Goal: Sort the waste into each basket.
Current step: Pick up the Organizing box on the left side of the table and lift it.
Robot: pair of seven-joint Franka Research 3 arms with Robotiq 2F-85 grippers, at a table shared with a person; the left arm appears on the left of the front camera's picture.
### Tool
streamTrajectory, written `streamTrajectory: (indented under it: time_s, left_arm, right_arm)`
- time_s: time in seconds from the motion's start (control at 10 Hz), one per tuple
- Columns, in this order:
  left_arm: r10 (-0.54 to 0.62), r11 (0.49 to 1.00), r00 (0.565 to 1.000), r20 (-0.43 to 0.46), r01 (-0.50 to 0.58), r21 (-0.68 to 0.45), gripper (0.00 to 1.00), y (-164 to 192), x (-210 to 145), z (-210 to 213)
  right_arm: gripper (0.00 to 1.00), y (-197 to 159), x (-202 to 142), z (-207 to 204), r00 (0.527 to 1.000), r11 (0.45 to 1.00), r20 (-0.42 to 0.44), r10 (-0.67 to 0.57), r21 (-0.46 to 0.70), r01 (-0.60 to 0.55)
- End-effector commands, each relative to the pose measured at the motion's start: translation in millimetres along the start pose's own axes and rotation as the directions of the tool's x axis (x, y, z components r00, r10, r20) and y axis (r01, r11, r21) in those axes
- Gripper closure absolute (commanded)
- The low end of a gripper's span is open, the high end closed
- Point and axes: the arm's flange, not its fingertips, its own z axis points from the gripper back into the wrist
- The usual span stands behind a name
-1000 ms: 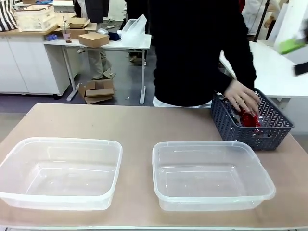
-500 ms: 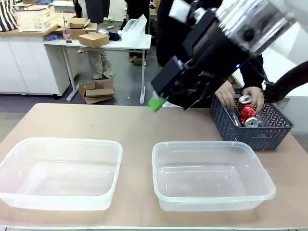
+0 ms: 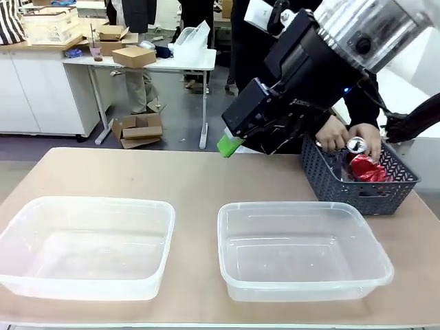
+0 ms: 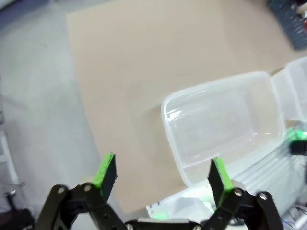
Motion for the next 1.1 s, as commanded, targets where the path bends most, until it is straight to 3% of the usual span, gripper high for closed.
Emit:
streamTrajectory:
  time_s: [0.0, 0.2, 0.4, 0.6, 0.8, 0.9, 1.0]
  left_arm:
    - [0.031, 0.996, 0.999, -0.006, -0.031, 0.078, 0.0, -17.9, -3.8, -62.8]
    - [0.102, 0.973, 0.994, -0.05, -0.089, 0.213, 0.0, -44.4, -9.5, -123.9]
    - [0.136, 0.943, 0.979, -0.154, -0.08, 0.322, 0.0, -59.1, -25.6, -160.5]
    - [0.118, 0.968, 0.938, -0.325, -0.036, 0.248, 0.0, -62.1, -51.6, -187.2]
    - [0.061, 0.996, 0.856, -0.513, -0.015, 0.092, 0.0, -66.6, -74.5, -218.0]
    - [0.058, 0.998, 0.85, -0.524, -0.037, 0.051, 0.0, -64.3, -77.4, -220.5]
    - [0.096, 0.987, 0.884, -0.457, -0.024, 0.159, 0.0, -28.9, 59.6, -166.2]
  right_arm:
    - [0.0, 24.5, 22.1, -57.3, 0.996, 0.995, -0.075, -0.057, -0.087, 0.05]
    - [0.0, 47.9, 35.1, -108.7, 0.984, 0.992, -0.17, -0.054, -0.123, 0.033]
    - [0.0, 64.4, 36.1, -150.0, 0.979, 0.975, -0.168, -0.115, -0.209, 0.078]
    - [0.0, 62.4, 40.9, -186.1, 0.974, 0.931, -0.104, -0.201, -0.33, 0.157]
    - [0.0, 53.0, 36.6, -188.1, 0.968, 0.931, -0.144, -0.206, -0.334, 0.149]
    - [0.0, 49.1, 33.7, -182.1, 0.971, 0.933, -0.142, -0.193, -0.333, 0.136]
    - [0.0, 43.6, 27.9, -189.9, 0.972, 0.942, -0.148, -0.18, -0.31, 0.127]
